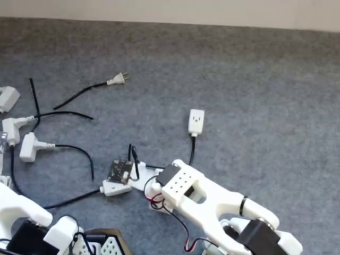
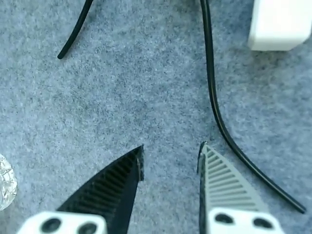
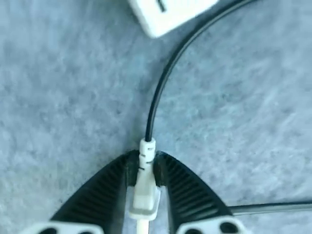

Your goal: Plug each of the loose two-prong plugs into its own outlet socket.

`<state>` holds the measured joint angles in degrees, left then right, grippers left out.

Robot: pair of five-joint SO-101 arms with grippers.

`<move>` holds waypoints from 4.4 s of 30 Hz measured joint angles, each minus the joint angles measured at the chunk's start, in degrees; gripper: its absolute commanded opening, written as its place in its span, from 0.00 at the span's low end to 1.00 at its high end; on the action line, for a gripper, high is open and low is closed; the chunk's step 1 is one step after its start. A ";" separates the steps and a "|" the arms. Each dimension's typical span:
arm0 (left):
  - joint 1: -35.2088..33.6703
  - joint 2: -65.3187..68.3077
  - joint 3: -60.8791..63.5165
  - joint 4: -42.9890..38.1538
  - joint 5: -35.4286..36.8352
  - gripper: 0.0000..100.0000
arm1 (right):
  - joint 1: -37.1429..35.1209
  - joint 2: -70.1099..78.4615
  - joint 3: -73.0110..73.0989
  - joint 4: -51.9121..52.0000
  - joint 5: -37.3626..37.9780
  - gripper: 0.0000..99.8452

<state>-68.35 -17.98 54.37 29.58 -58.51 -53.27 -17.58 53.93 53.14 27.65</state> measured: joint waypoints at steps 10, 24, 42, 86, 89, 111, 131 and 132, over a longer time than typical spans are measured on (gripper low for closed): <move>0.00 0.00 0.00 0.00 0.00 0.18 | 0.00 0.09 -2.20 0.09 -2.55 0.01; 19.16 -28.57 -14.77 40.26 8.00 0.19 | 8.62 0.09 -45.19 15.30 -26.20 0.01; 67.25 -67.52 -17.49 58.99 36.31 0.33 | 16.26 -40.26 -5.63 -10.81 -36.84 0.00; 76.13 -73.14 17.14 26.11 40.70 0.37 | 7.91 -40.97 -7.21 7.65 -31.21 0.00; 75.69 -73.05 17.14 26.11 40.70 0.37 | 8.44 -41.05 -7.56 8.97 -30.07 0.00; 50.37 -69.80 16.09 26.29 37.27 0.37 | 11.52 -17.58 -21.27 19.96 -28.75 0.00; 8.88 23.56 -56.70 31.21 33.58 0.37 | 1.05 18.81 -61.98 39.65 -50.11 0.00; 7.03 27.96 -61.10 31.38 33.58 0.37 | -0.18 18.81 -61.54 38.68 -50.73 0.00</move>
<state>-61.32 9.98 -6.73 60.97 -24.92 -53.45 1.23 -7.60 91.82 -23.08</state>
